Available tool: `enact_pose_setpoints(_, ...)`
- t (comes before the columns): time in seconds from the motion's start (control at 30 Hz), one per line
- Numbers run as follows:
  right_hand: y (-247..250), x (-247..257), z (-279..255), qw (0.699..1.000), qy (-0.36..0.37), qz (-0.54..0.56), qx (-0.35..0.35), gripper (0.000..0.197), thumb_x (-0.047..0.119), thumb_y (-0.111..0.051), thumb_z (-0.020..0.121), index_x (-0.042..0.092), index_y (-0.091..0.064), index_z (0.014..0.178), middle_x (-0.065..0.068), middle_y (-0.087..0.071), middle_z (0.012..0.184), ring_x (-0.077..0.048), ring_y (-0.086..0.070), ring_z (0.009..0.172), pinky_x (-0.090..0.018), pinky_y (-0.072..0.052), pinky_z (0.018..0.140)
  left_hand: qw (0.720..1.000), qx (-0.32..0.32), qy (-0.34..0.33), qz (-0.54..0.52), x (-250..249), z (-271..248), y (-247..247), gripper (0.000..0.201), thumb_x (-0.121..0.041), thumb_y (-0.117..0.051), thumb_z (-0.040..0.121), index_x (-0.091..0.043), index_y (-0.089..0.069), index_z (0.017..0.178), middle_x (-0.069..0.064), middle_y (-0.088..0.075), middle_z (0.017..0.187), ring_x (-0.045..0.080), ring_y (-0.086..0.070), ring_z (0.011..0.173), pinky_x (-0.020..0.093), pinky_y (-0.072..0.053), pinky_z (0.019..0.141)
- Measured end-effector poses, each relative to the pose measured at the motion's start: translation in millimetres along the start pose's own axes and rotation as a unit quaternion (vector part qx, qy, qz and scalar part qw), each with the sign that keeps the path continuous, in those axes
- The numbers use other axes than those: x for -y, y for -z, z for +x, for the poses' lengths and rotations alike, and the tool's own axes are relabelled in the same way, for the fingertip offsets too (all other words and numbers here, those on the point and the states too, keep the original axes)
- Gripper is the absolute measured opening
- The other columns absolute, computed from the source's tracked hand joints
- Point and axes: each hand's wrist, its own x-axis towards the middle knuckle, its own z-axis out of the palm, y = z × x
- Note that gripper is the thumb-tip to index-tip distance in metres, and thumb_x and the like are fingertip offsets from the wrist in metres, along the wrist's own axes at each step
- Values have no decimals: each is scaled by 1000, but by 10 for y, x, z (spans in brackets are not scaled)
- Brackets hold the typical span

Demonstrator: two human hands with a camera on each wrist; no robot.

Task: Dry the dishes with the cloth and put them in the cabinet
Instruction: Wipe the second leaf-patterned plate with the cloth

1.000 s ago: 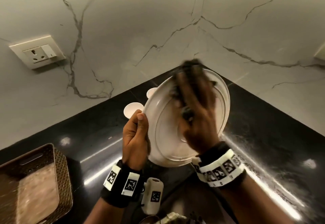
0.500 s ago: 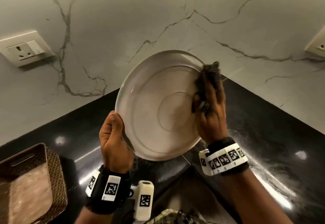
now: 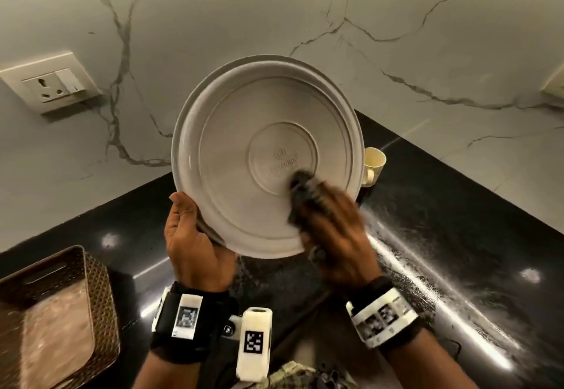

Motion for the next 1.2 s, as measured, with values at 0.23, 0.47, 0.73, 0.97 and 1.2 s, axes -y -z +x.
enact_pose_setpoints(0.23, 323, -271, 467, 953, -213, 139, -168, 56, 9, -49, 102, 5, -33, 156, -10, -34, 161, -12, -33, 149, -24, -31, 119, 997, -43, 54, -22, 46, -79, -3, 47, -40, -38, 108, -12, -57, 141, 10, -66, 136, 26, -62, 127, 42, -52, 105)
enact_pose_setpoints(0.47, -209, 325, 71, 988, -66, 47, -128, 51, 13, -51, 98, 8, -43, 148, -24, -38, 156, -44, -28, 150, -65, -22, 119, 988, -114, 93, -52, 195, 91, -183, 45, -45, -43, 107, -16, -63, 136, 5, -72, 126, 23, -67, 119, 41, -56, 96)
enact_pose_setpoints(0.73, -91, 266, 82, 992, 104, -24, -60, 43, 35, -51, 100, 24, -56, 141, -12, -54, 149, -33, -47, 141, -55, -42, 109, 974, -77, 207, -56, 210, 55, -88, 56, -48, -35, 108, -7, -57, 139, 19, -68, 126, 30, -67, 115, 51, -50, 104)
enact_pose_setpoints(0.97, 80, -95, 317, 920, -287, 196, -179, 49, 18, -45, 104, 16, -43, 153, -3, -41, 158, -15, -37, 147, -47, -36, 120, 992, 80, 34, 87, -65, -70, 84, 26, -30, -40, 106, -19, -64, 107, 5, -72, 102, 20, -70, 91, 36, -63, 77)
enact_pose_setpoints(1.2, 438, -440, 906, 935, -271, 204, -107, 41, 26, -48, 102, 26, -55, 143, 7, -57, 142, -5, -53, 131, -38, -45, 112, 903, 274, -85, 319, -69, -105, 29, 42, -43, -42, 107, -5, -59, 99, 15, -58, 77, 33, -52, 63, 44, -48, 54)
